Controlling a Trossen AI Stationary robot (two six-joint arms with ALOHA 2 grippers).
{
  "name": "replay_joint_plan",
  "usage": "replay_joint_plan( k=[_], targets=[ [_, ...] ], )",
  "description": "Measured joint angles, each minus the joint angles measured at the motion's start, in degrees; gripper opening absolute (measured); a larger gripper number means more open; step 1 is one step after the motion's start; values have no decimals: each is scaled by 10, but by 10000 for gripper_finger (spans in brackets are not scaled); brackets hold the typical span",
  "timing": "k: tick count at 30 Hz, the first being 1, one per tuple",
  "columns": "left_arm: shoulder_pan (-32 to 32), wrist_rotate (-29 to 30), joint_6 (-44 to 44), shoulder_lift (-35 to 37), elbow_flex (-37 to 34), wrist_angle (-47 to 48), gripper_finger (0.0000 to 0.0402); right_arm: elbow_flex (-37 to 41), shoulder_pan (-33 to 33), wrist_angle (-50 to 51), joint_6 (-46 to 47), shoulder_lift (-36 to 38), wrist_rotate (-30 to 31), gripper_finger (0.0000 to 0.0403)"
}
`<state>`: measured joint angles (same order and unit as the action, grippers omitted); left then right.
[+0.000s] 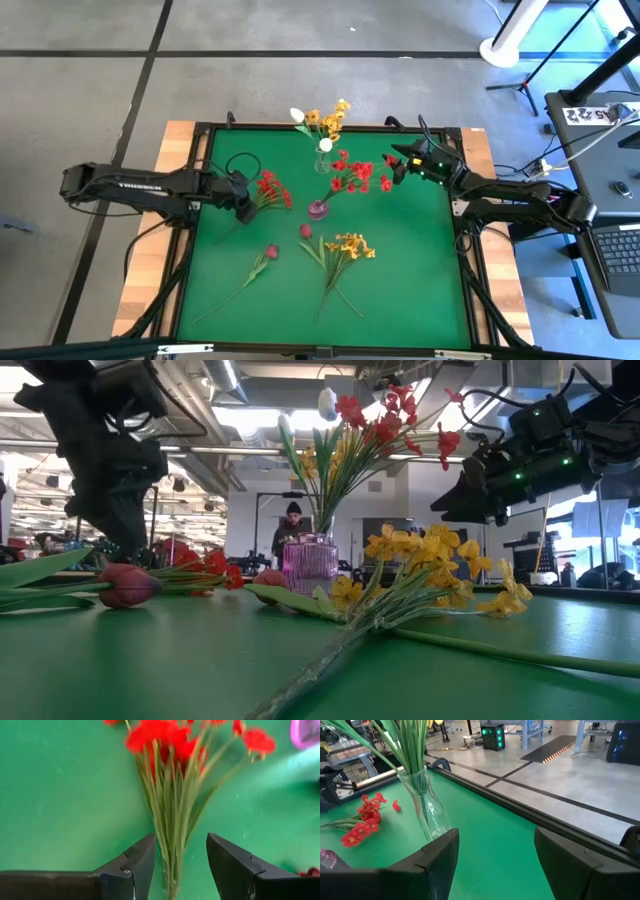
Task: Sort flowers into vase by color
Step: Put the red flowers into the violet vase
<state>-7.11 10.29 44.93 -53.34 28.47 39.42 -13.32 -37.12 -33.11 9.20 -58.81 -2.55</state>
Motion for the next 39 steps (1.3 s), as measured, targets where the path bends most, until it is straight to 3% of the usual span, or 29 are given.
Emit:
replay_joint_plan(
  k=[4, 21, 28, 32, 39],
  targets=[
    [5, -23, 1, -31, 0, 0, 169, 0, 0, 5, -4, 0, 0, 256],
    [35, -16, 17, -192, 4, -11, 169, 0, 0, 8, -5, 0, 0, 256],
    [39, 6, 15, -209, 4, -13, 166, 0, 0, 23, -5, 0, 0, 256],
    [39, 14, 15, -207, 3, -14, 144, 0, 0, 32, -5, 0, 0, 256],
    [39, 33, 27, -208, 1, -19, 68, 0, 0, 33, -4, 0, 0, 256]
  ],
)
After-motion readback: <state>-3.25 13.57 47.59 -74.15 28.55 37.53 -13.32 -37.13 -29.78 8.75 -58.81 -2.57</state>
